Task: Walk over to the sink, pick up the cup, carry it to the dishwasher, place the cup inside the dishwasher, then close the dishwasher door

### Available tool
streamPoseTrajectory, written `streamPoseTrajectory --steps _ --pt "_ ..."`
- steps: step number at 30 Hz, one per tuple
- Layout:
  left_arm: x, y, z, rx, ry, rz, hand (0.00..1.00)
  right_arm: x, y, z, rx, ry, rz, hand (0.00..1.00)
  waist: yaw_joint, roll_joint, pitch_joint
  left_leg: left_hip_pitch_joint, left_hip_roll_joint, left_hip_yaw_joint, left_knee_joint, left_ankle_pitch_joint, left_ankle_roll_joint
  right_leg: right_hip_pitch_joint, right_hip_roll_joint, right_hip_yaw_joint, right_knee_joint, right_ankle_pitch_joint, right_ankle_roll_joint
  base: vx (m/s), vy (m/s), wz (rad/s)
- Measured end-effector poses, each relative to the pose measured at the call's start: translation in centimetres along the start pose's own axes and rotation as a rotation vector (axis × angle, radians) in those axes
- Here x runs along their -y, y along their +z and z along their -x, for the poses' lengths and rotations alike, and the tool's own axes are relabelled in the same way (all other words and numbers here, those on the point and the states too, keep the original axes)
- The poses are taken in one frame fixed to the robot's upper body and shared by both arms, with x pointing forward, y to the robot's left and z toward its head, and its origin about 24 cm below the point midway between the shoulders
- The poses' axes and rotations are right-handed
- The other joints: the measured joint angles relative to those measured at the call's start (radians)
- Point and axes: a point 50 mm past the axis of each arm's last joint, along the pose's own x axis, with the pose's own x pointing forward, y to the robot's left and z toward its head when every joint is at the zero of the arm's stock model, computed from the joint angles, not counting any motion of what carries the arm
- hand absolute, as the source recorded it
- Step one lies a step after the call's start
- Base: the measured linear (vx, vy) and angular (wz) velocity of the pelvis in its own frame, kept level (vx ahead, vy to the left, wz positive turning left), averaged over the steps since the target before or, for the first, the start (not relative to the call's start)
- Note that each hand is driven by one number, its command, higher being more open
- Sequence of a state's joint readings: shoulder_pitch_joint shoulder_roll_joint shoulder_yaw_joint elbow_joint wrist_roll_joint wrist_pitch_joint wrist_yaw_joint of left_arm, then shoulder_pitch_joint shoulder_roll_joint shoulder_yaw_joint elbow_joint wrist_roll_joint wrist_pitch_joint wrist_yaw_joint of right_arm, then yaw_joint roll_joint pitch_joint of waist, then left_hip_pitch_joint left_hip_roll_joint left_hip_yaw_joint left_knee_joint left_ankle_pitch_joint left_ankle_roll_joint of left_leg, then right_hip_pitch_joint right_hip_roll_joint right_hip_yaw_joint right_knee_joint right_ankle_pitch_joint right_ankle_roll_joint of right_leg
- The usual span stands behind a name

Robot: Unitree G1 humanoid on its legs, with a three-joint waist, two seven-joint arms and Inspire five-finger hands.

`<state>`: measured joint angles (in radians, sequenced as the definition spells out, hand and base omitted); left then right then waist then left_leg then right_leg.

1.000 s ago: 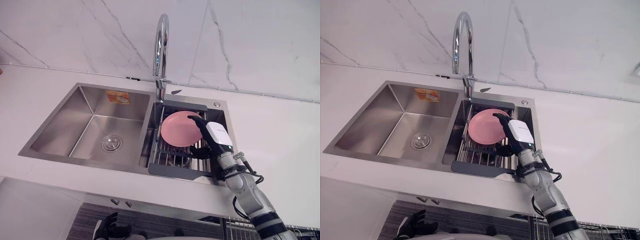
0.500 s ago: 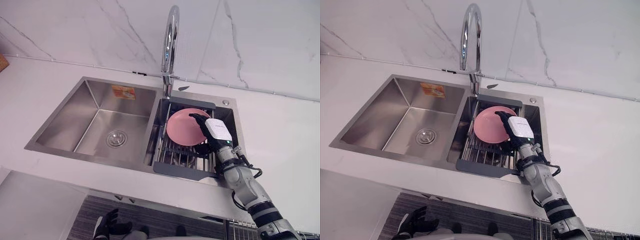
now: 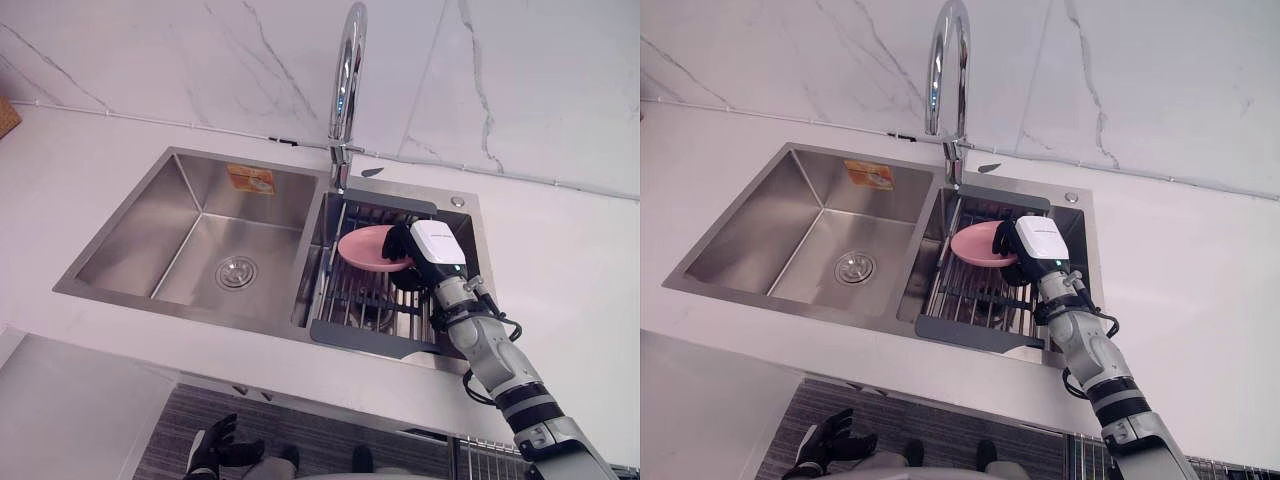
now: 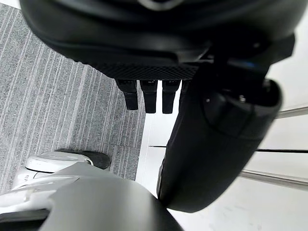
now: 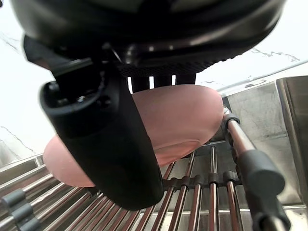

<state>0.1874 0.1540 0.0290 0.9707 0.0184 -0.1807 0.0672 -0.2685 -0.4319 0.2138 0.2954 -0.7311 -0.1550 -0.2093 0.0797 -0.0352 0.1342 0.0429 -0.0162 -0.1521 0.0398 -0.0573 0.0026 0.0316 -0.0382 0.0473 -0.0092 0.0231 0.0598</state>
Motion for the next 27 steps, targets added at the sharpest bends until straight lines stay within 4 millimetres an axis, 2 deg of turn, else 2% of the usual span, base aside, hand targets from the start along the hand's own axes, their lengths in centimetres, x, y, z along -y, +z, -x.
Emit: streamPoseTrajectory --steps 6,11,17,27 --pt "0.0 0.0 0.0 0.0 0.001 0.0 0.9 0.6 0.6 0.0 0.03 -0.009 0.005 0.3 -0.002 -0.001 0.001 0.002 0.001 0.003 -0.001 0.0 0.0 0.0 0.001 0.004 0.0 0.0 0.0 0.0 0.0 0.0" --pt "-0.1 -0.1 0.0 -0.004 0.002 0.001 0.9 2.1 1.8 0.0 0.103 -0.057 0.017 0.3 -0.01 -0.002 0.001 0.005 0.002 0.011 -0.001 0.0 0.0 0.0 0.001 0.01 0.0 0.0 0.0 0.0 0.004 -0.04" --pt "-0.1 -0.2 0.0 -0.009 0.003 0.001 0.9 3.6 4.0 0.8 0.224 -0.125 0.015 0.3 -0.015 -0.004 0.001 0.013 0.002 0.023 0.0 -0.002 0.001 0.001 0.002 0.022 0.003 0.0 0.0 0.0 0.001 -0.06" --pt "-0.4 -0.6 0.1 -0.028 0.015 0.009 0.9 4.3 5.1 2.9 0.261 -0.176 -0.016 0.3 -0.026 -0.014 -0.006 0.029 0.004 0.041 -0.001 -0.001 0.002 0.005 0.004 0.039 0.012 0.0 -0.001 -0.03 0.001 -0.05"
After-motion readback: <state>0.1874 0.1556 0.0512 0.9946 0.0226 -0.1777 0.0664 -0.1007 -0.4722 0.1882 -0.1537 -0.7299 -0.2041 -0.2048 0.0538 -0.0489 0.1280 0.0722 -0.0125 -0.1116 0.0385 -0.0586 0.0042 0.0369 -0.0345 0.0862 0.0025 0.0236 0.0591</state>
